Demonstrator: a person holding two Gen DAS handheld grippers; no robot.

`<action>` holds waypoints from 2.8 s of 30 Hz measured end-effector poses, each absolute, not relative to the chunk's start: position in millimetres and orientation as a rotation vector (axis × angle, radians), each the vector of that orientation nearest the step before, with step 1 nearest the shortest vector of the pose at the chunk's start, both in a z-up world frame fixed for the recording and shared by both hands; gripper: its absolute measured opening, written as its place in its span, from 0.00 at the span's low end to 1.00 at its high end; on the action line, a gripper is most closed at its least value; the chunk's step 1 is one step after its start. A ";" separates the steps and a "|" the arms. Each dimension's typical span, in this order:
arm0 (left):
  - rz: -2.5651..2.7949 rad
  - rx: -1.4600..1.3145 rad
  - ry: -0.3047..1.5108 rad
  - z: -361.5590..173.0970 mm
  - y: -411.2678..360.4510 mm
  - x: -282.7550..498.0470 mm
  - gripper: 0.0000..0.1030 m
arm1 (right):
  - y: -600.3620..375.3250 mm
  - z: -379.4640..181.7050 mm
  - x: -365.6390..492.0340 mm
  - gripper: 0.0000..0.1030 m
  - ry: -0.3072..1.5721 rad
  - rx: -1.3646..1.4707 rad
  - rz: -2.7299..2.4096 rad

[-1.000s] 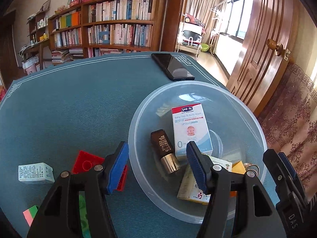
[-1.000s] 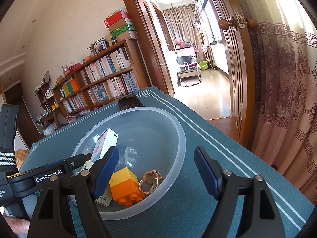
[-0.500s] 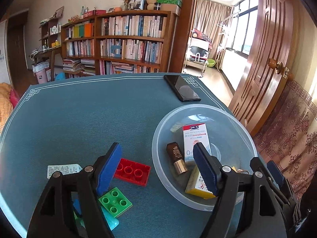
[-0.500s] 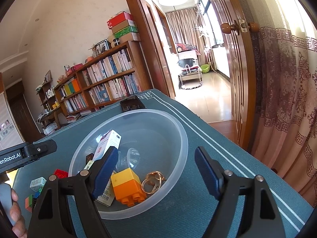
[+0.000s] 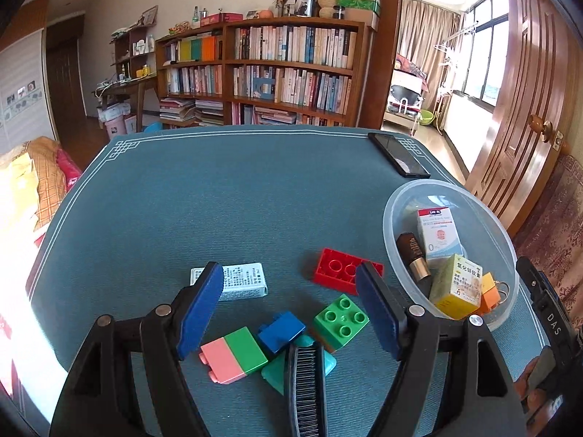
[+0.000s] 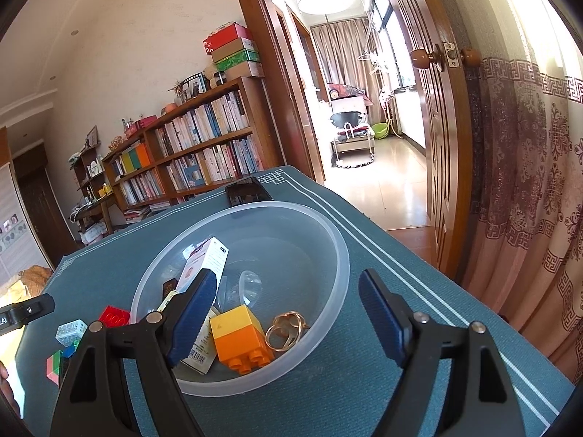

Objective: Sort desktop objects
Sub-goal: 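Withdraw both tools from the bowl toward the remaining blocks, then lower the right tool onto the black comb and close on it, then close the left tool on the pink-and-green block while right tool holds the comb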

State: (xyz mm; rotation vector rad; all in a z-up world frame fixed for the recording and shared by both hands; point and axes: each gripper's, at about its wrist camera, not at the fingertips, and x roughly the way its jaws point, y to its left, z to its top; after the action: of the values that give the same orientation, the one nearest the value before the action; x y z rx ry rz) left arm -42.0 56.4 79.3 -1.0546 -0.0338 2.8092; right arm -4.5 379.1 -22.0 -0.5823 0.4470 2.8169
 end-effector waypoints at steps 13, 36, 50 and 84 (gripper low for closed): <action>2.834 -1.159 0.008 47.1 8.6 -26.8 0.76 | 378.6 -22.2 0.1 0.81 0.455 -0.575 2.818; 2.790 -1.170 -0.281 29.0 -38.6 -18.3 0.76 | 246.5 -21.8 1.0 0.81 0.319 -1.030 3.241; 2.843 -1.173 -0.361 27.7 -51.0 -20.7 0.76 | 183.2 -53.6 -13.3 0.52 0.169 -1.349 3.249; 2.715 -1.072 -0.114 25.5 -0.9 -19.3 0.76 | 224.6 -65.0 -2.3 0.29 0.156 -1.380 3.112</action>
State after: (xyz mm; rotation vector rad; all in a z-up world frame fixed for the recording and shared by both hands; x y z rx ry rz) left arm -19.3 -0.9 25.5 -1.0715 -0.1145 2.7153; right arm -2.3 224.6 -65.0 -1.3803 0.1565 3.1123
